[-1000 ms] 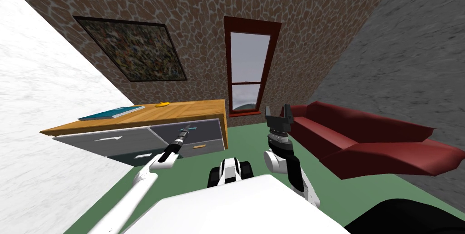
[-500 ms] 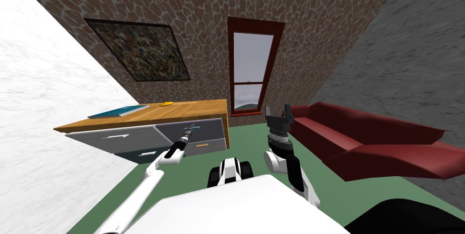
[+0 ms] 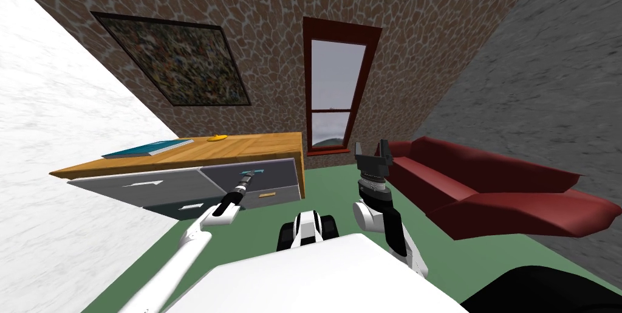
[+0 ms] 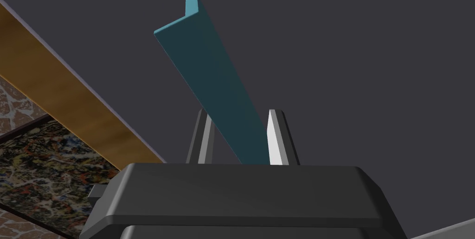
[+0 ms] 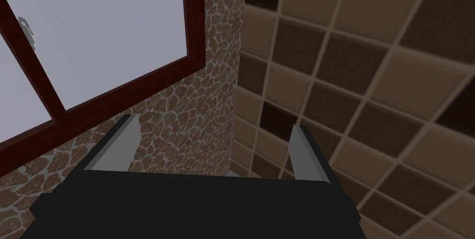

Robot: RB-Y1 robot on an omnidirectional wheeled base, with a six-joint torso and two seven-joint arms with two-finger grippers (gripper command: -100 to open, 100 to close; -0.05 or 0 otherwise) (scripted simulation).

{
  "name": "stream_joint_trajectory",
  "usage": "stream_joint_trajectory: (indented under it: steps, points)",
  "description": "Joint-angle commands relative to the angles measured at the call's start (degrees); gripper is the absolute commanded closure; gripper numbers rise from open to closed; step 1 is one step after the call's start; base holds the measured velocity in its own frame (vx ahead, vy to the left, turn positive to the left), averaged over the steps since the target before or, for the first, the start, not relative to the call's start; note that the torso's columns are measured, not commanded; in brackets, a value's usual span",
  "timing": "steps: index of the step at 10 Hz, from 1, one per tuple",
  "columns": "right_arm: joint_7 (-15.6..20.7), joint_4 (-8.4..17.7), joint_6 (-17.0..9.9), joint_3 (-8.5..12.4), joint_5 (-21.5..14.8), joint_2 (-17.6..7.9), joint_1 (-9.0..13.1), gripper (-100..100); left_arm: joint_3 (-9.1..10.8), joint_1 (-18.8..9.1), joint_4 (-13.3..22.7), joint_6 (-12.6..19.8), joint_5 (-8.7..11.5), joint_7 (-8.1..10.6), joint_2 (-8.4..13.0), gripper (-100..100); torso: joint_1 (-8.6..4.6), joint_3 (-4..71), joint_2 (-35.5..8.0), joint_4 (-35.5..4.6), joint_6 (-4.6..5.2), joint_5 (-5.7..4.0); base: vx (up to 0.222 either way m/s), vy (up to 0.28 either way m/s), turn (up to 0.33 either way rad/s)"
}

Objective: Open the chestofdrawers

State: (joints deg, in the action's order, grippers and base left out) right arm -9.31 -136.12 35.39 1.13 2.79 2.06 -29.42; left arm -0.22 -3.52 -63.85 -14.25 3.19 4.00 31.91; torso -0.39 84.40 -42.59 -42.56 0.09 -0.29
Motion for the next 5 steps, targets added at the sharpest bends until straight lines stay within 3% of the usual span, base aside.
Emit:
stream_joint_trajectory:
  steps: [1, 2, 3, 4, 5]
  points:
    - [0.0, 0.0, 0.0, 0.0, 0.0, 0.0, 0.0, 0, 1.5, -0.2, 2.3, -3.0, -3.2, 3.59, 1.0, 100, 0.02, 0.0, 0.0, 0.0, -0.03, -0.01, 0.003, -0.06, -0.015]
    - [0.0, 0.0, 0.0, 0.0, 0.0, 0.0, 0.0, 0, 2.76, -0.1, 4.3, -5.0, -5.5, 5.77, 1.9, 100, 0.06, 0.0, 0.0, 0.0, -0.02, 0.0, 0.008, -0.068, -0.058]
    - [0.0, 0.0, 0.0, 0.0, 0.0, 0.0, 0.0, 0, 2.76, -0.1, 4.3, -5.0, -5.8, 6.61, 1.9, 100, 0.07, 0.0, 0.0, 0.0, -0.08, 0.0, -0.001, -0.056, -0.003]
    - [0.0, 0.0, 0.0, 0.0, 0.0, 0.0, 0.0, 0, 4.03, 0.1, 6.3, -7.1, -8.2, 8.75, 2.7, 100, 0.09, 0.0, 0.0, 0.0, -0.04, -0.01, 0.007, -0.071, -0.045]
    - [0.0, 0.0, 0.0, 0.0, 0.0, 0.0, 0.0, 0, 4.03, 0.1, 6.3, -7.1, -8.5, 9.62, 2.7, 100, 0.07, 0.0, 0.0, 0.0, -0.1, -0.02, 0.01, -0.055, -0.001]
